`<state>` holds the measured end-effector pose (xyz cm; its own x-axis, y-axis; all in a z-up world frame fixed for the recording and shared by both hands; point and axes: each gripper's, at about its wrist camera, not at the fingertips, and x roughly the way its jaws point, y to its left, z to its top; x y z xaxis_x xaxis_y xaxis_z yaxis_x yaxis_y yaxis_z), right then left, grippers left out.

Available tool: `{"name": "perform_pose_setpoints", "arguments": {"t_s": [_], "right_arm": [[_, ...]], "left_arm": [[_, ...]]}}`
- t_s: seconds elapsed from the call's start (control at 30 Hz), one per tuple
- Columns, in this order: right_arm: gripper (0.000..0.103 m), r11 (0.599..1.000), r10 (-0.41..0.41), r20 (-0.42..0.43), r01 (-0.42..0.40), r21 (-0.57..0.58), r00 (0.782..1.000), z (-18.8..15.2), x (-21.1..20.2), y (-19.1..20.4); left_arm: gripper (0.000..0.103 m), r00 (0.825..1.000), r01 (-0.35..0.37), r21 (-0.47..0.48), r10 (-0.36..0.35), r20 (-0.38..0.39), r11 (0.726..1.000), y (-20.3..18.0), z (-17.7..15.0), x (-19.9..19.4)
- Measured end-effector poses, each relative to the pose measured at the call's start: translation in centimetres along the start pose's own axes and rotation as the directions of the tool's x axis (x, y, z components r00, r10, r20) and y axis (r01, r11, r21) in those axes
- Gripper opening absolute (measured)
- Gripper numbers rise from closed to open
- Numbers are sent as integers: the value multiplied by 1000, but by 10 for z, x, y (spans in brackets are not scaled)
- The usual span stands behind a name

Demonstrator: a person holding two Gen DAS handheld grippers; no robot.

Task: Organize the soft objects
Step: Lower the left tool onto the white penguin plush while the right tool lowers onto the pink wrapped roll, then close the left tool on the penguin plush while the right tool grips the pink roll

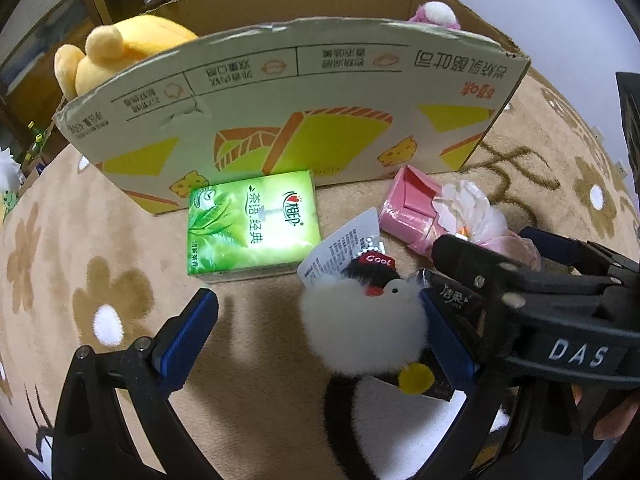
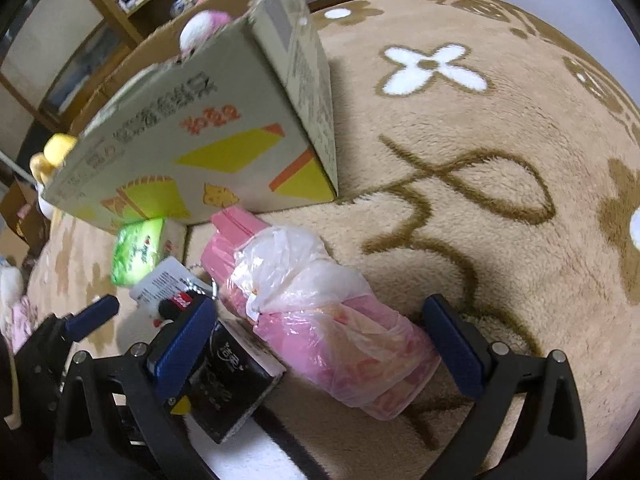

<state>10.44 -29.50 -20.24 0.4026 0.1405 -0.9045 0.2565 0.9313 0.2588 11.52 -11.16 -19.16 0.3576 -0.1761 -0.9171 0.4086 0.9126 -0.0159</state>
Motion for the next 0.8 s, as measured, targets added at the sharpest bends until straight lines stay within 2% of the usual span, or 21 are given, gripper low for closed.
{"name": "perform_pose_setpoints", "arguments": {"t_s": [0.23, 0.27, 0.4, 0.47, 0.6, 0.8], "right_arm": [[103, 1000, -15, -13, 15, -6, 1000, 1, 6, 4], [103, 1000, -20, -13, 20, -10, 1000, 1, 7, 5], [103, 999, -45, -13, 44, -26, 999, 2, 12, 9], [103, 999, -45, -14, 44, -25, 999, 3, 13, 10], [103, 998, -60, -4, 59, -27, 998, -1, 18, 18], [101, 997, -69, -1, 69, -31, 998, 0, 20, 11]], "left_arm": [[96, 1000, 9, -29, -9, 3, 1000, 2, 2, 4], [90, 1000, 17, -28, -17, 5, 999, 4, 2, 4], [82, 999, 36, -19, -36, 9, 999, 6, 2, 5], [75, 998, 55, -22, -55, 4, 998, 7, 1, 5], [65, 998, 63, -12, -63, 0, 998, 2, 0, 6], [42, 996, 93, -18, -93, -14, 996, -12, -2, 6]]}}
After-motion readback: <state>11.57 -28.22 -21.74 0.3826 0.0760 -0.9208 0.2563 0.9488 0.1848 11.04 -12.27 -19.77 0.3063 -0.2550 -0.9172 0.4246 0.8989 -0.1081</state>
